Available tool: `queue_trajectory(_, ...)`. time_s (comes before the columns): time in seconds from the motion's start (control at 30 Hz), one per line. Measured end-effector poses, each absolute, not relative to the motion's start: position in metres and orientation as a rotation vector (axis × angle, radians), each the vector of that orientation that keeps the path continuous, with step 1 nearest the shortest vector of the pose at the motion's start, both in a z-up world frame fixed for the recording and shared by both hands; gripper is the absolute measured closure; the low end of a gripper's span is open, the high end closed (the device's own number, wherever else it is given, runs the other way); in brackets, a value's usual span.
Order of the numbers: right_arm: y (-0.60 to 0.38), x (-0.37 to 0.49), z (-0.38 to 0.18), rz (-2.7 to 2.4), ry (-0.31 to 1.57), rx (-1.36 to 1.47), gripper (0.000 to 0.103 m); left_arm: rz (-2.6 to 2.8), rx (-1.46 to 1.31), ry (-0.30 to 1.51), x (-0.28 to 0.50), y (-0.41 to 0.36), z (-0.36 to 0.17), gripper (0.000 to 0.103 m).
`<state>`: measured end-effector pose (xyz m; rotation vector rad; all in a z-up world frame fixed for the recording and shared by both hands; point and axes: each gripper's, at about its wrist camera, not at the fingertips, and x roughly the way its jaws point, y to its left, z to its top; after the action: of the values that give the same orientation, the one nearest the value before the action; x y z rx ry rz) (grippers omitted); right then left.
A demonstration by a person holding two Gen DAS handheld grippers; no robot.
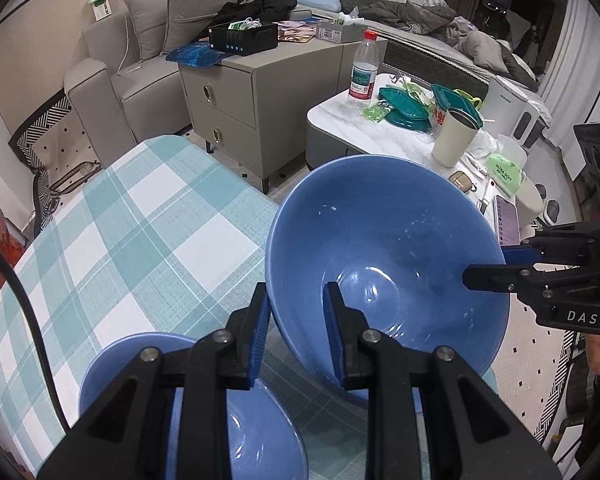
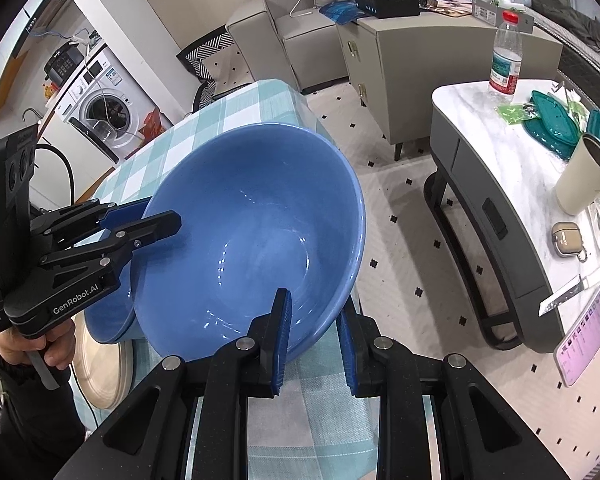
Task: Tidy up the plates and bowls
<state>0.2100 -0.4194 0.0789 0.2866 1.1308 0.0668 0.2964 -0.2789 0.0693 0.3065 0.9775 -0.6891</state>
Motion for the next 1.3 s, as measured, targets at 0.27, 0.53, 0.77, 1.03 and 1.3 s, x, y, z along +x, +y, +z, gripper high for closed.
queue_trajectory(0.27,-0.416,0.207,0.092,0.075,1.107,0.275,0.080,-0.683,0.295,0.953,0.290,-0.273,0.083,0.078)
queue_trajectory(0.53,-0.404,0.208,0.105,0.095,1.083,0.257,0.080,-0.660,0.283,0.931,0.284,-0.259,0.097,0.078)
queue_trajectory(0.77,-0.389,0.208,0.117,0.116,1.062,0.232,0.080,-0.633,0.267,0.910,0.279,-0.242,0.107,0.078)
queue_trajectory(1.03,-0.370,0.207,0.133,0.135,1.040,0.198,0.080,-0.611,0.247,0.880,0.273,-0.223,0.122,0.078)
queue_trajectory(1.3,-0.353,0.209,0.141,0.158,1.028,0.175,0.080,-0.583,0.231,0.866,0.267,-0.202,0.127,0.078)
